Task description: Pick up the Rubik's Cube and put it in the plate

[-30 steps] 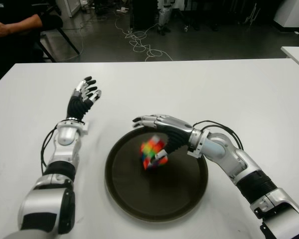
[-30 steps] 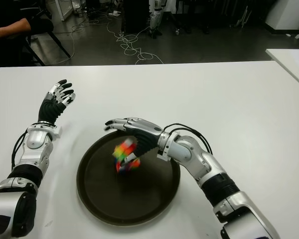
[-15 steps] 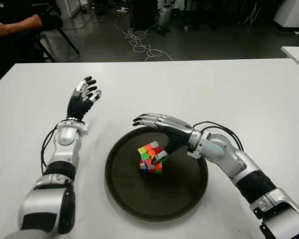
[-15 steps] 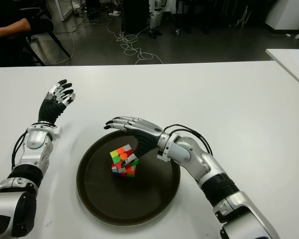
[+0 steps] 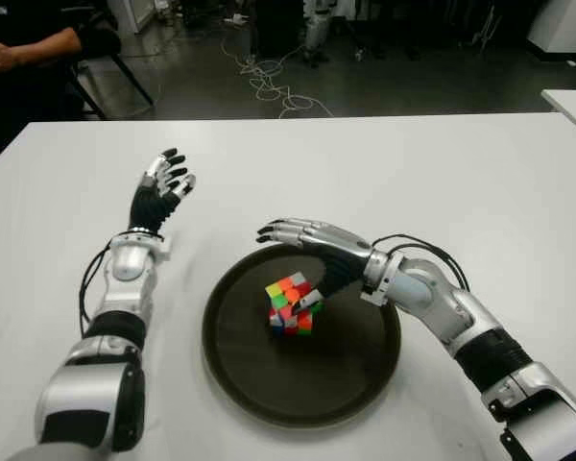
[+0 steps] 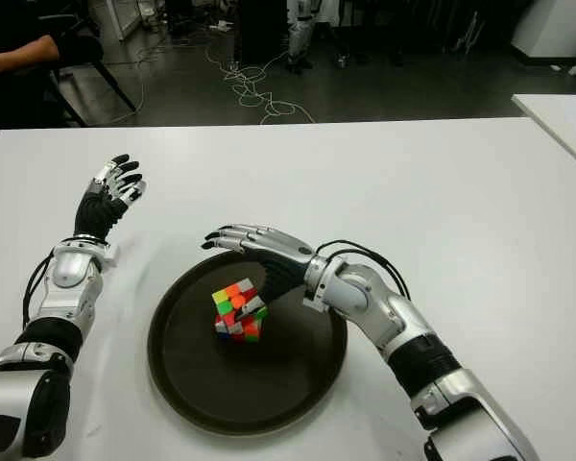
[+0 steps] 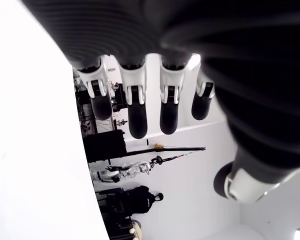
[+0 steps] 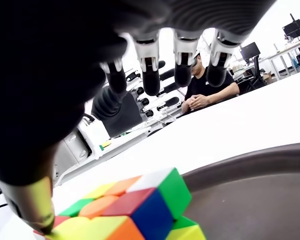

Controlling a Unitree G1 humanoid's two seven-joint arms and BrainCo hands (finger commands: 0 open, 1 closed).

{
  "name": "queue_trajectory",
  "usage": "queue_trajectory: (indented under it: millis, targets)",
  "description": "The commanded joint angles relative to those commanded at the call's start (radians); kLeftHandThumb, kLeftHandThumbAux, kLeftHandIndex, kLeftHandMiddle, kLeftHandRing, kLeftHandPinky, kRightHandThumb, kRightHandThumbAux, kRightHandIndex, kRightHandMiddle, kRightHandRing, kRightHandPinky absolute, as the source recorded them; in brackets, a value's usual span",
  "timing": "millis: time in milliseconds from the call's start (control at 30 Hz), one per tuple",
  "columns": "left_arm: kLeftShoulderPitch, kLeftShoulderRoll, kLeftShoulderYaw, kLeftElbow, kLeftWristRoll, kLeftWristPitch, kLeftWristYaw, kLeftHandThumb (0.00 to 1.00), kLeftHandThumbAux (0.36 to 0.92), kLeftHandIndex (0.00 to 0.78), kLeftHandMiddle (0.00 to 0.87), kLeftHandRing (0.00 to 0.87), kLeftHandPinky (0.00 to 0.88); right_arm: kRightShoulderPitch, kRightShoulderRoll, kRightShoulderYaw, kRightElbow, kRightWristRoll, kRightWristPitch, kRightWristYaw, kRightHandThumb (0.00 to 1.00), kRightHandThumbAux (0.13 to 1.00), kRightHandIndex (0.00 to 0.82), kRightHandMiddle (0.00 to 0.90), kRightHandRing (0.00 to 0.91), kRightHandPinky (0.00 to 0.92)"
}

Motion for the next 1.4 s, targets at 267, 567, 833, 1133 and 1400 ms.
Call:
queue_trajectory:
  millis: [267,567,833,1133,1400]
  targets:
    - [-0.003,-0.002,0.005,0.007,-0.004,-0.007,-0.002,0.018,0.647,0.135,0.176,0.141,0.096,-0.039,-0.018,-0.033,0.025,0.024,0.002,-0.011,0.000,0.699,0.000,0.000,0.000,0.000]
    - [-0.005,0.001,0.004,0.007,-0.004,-0.009,-0.010,0.010,0.645,0.142,0.177,0.141,0.094,-0.138,-0.088,-0.170,0.133,0.105,-0.027,-0.064,0.000,0.710,0.000,0.000,0.000,0.000]
    - [-0.004,0.005,0.005,0.002,-0.006,-0.006,-0.023,0.016,0.656,0.135,0.176,0.148,0.113,-0.141,-0.075,-0.231,0.200,0.143,-0.026,-0.155,0.000,0.693,0.000,0.000,0.000,0.000]
    - [-0.007,0.009,0.004,0.004,-0.002,0.000,-0.029,0.032,0.651,0.118,0.165,0.144,0.122,-0.204,-0.071,-0.235,0.366,0.137,-0.004,-0.200,0.000,0.661,0.000,0.000,0.000,0.000]
    - [-0.009,0.011,0.006,0.009,-0.005,-0.004,-0.032,0.011,0.647,0.112,0.154,0.136,0.113,-0.265,-0.045,-0.260,0.527,0.200,0.024,-0.147,0.000,0.686,0.000,0.000,0.000,0.000]
